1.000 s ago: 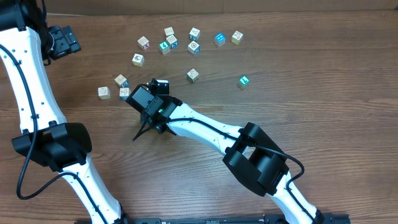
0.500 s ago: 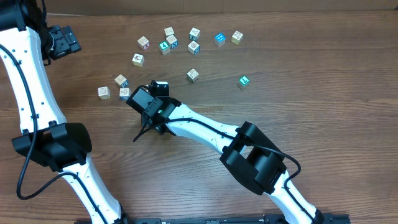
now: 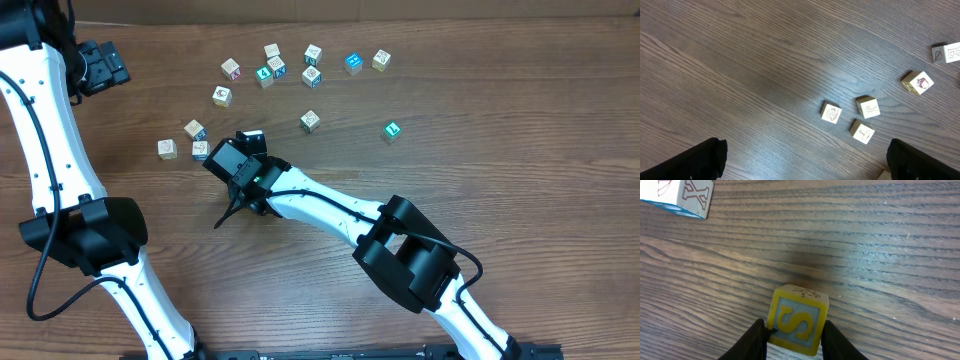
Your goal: Form a tower
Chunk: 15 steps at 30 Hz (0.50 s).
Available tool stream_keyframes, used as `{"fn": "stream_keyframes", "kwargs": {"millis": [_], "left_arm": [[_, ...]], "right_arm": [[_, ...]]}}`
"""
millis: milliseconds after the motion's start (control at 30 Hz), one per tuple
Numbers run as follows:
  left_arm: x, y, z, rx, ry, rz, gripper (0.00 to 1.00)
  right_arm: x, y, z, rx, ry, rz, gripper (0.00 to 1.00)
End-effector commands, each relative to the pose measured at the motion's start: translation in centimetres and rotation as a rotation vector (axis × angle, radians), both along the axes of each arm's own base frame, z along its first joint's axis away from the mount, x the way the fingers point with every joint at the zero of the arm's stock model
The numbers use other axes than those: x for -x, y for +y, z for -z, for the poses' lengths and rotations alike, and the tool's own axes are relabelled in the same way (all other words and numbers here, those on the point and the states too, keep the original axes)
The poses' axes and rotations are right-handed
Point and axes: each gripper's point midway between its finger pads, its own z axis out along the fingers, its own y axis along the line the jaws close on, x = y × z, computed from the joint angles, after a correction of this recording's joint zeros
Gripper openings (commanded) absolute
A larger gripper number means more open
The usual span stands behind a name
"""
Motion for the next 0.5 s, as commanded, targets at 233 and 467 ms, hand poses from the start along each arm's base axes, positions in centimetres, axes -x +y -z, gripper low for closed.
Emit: {"fn": "stream_keyframes", "kwargs": {"millis": [233,467], "left_arm": [[-0.1,0.1,-0.6,-0.011,-0.019,-0.010,1.00],[-0.1,0.1,-0.6,-0.011,-0.019,-0.010,1.00]], "right_arm": [[-0.4,0.0,-0.6,0.017,-0.010,-0.017,0.60],[-2.0,0.5,-5.7,0.003,-0.082,-0.092,0.63]]}}
